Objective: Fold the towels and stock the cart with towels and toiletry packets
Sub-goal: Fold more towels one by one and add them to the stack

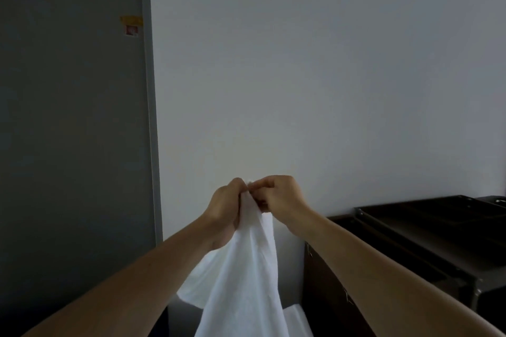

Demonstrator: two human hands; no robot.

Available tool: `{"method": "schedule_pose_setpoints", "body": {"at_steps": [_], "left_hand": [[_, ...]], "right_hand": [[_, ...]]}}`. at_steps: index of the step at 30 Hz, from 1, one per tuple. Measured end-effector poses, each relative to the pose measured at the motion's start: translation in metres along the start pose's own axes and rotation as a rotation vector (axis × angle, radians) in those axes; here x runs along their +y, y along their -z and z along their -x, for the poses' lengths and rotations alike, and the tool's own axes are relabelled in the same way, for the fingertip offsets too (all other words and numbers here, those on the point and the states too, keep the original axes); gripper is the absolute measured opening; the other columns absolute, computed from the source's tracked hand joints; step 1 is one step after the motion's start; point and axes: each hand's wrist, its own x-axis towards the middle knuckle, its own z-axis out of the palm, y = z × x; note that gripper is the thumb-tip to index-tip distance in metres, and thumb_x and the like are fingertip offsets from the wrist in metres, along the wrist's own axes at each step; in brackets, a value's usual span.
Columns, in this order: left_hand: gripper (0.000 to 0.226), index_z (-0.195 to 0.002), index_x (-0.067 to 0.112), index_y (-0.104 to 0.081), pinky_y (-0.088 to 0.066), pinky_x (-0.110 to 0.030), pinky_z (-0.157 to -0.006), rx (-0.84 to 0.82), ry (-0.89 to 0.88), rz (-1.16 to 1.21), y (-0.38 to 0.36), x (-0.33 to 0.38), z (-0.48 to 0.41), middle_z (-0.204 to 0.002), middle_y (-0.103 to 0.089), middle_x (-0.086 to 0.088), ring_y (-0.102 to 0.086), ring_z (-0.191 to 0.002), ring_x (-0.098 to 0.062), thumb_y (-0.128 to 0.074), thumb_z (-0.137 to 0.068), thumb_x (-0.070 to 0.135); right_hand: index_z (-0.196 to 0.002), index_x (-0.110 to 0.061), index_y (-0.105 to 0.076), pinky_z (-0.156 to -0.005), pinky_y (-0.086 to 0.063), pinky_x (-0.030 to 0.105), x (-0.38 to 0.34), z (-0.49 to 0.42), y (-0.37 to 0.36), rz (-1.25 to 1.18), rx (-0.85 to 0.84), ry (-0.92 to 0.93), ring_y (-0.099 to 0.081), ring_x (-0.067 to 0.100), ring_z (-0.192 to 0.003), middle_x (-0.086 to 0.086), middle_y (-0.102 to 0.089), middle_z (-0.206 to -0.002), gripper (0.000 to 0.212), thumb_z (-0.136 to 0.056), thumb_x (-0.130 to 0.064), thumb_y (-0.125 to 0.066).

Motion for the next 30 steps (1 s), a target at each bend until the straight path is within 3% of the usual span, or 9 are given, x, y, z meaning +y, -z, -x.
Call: {"method": "schedule_pose_setpoints", "body": {"at_steps": [4,6,9,13,15,18,20,27,30], "left_hand": [[0.023,-0.106,-0.007,-0.069,-0.053,-0.051,-0.091,-0.097,-0.038,-0.165,0.013,-0.005,0.007,-0.108,-0.067,-0.03,-0.068,-0.094,-0.039,-0.061,-0.093,0.009],[0.024,-0.111,-0.011,-0.065,-0.05,-0.056,-0.096,-0.139,-0.012,-0.21,0.017,-0.006,0.009,-0.109,-0.066,-0.032,-0.065,-0.1,-0.046,-0.056,-0.091,-0.001],[0.022,-0.104,-0.018,-0.057,-0.049,-0.052,-0.082,-0.12,-0.008,-0.209,0.015,-0.006,0.007,-0.093,-0.06,-0.028,-0.057,-0.083,-0.038,-0.049,-0.089,-0.003],[0.016,-0.084,0.002,-0.058,-0.041,-0.034,-0.061,-0.001,-0.118,-0.038,0.01,0.013,-0.007,-0.077,-0.052,-0.014,-0.049,-0.071,-0.028,-0.042,-0.085,0.002],[0.02,-0.066,0.008,-0.056,-0.043,-0.022,-0.05,-0.135,-0.161,0.158,0.005,0.038,-0.016,-0.059,-0.05,-0.009,-0.051,-0.053,-0.022,-0.041,-0.079,0.007],[0.013,-0.058,0.014,-0.055,-0.043,-0.019,-0.043,-0.452,-0.153,0.332,-0.002,0.081,-0.033,-0.049,-0.045,0.001,-0.044,-0.04,-0.013,-0.048,-0.068,0.019],[0.01,-0.059,0.013,-0.057,-0.041,-0.019,-0.043,-0.513,-0.161,0.211,-0.01,0.096,-0.047,-0.05,-0.045,0.001,-0.043,-0.04,-0.013,-0.051,-0.065,0.018],[0.009,-0.06,0.012,-0.04,-0.029,-0.026,-0.048,-0.254,-0.227,-0.171,-0.028,0.069,-0.068,-0.06,-0.037,-0.004,-0.036,-0.05,-0.017,-0.045,-0.066,0.016],[0.014,-0.06,0.014,-0.033,-0.022,-0.03,-0.05,-0.137,-0.301,-0.278,-0.027,0.06,-0.071,-0.061,-0.034,0.001,-0.03,-0.055,-0.013,-0.043,-0.069,0.016]], "right_hand": [[-0.073,-0.005,-0.078,-0.068,-0.061,0.034,-0.004,0.0,0.018,-0.178,-0.27,-0.107,-0.072,0.033,-0.077,0.024,-0.074,-0.085,0.029,-0.058,-0.004,-0.054],[-0.071,-0.007,-0.076,-0.057,-0.057,0.03,-0.003,-0.007,0.029,-0.083,-0.273,-0.045,-0.072,0.028,-0.068,0.018,-0.075,-0.078,0.027,-0.068,0.002,-0.051],[-0.076,-0.014,-0.075,-0.055,-0.045,0.025,0.006,-0.021,0.049,0.003,-0.056,0.097,-0.066,0.014,-0.061,0.002,-0.074,-0.07,0.035,-0.082,0.007,-0.048],[-0.113,-0.016,-0.069,-0.093,-0.048,0.034,0.045,-0.022,0.064,-0.076,-0.217,0.111,-0.063,0.02,-0.113,0.003,-0.073,-0.115,0.044,-0.088,0.008,-0.042],[-0.124,-0.01,-0.064,-0.103,-0.045,0.028,0.061,-0.015,0.063,-0.079,-0.356,0.104,-0.056,0.019,-0.127,0.004,-0.066,-0.13,0.05,-0.079,0.003,-0.048],[-0.133,-0.013,-0.061,-0.093,-0.042,0.01,0.063,-0.007,0.055,-0.02,-0.501,0.101,-0.054,0.005,-0.127,-0.005,-0.063,-0.135,0.069,-0.065,-0.011,-0.05],[-0.133,-0.021,-0.062,-0.096,-0.041,0.013,0.062,-0.004,0.058,0.038,-0.547,0.089,-0.052,0.001,-0.127,-0.013,-0.061,-0.136,0.068,-0.066,-0.016,-0.052],[-0.142,-0.041,-0.045,-0.121,-0.025,0.048,0.095,0.015,0.083,0.079,-0.402,-0.061,-0.032,0.007,-0.143,-0.017,-0.044,-0.148,0.082,-0.064,-0.023,-0.066],[-0.139,-0.034,-0.051,-0.117,-0.032,0.049,0.106,0.016,0.09,0.102,-0.336,-0.097,-0.046,0.015,-0.134,-0.011,-0.054,-0.14,0.077,-0.065,-0.027,-0.073]]}}
